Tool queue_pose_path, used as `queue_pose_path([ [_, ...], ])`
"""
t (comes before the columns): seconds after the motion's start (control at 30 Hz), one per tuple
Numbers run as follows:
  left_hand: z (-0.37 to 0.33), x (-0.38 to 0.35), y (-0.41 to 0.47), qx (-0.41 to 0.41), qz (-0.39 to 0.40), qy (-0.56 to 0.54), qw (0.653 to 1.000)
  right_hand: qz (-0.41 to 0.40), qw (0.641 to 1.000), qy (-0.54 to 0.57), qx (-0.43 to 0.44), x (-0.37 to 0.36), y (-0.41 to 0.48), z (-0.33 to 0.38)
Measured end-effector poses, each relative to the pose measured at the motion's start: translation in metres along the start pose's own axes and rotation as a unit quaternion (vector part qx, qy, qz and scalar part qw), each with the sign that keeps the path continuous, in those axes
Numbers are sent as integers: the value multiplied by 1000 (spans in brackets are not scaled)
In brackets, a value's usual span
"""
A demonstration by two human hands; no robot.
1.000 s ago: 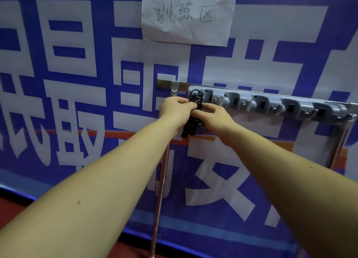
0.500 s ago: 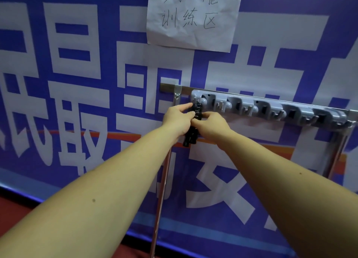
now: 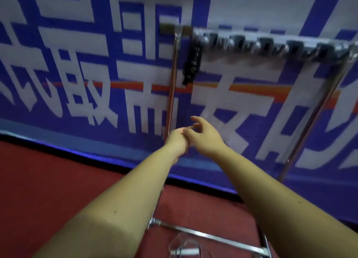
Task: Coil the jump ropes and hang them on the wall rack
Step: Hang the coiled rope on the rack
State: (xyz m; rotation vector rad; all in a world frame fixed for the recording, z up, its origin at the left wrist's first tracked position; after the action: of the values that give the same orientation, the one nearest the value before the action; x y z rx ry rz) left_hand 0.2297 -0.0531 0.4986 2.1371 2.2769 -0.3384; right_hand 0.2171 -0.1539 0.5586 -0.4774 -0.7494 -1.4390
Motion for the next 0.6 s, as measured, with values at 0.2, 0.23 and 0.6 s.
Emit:
queue_pose_path([
  [0.2, 240, 7, -79, 203, 46, 42, 977, 104, 982, 53, -147, -147, -137, -158],
  [0.23, 272, 14, -92, 224, 49, 70, 971, 119, 977, 60, -165, -168, -158, -180],
  [0.6, 519, 79, -144, 368, 125, 330, 860, 308, 892, -81, -321, -297, -297, -379],
])
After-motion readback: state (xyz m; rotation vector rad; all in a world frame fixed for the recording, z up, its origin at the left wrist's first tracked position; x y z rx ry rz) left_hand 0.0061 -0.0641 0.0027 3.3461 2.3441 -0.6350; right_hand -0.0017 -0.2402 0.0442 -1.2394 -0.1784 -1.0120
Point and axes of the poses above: each hand's wrist, its own y-axis towards the middle knuckle, its own x-axis out of the back of the hand, z = x × y, the point moved 10 cm from there along y, towards the middle knuckle, and after that the axes turned 11 degrees about -y, right-handed, at the moved point
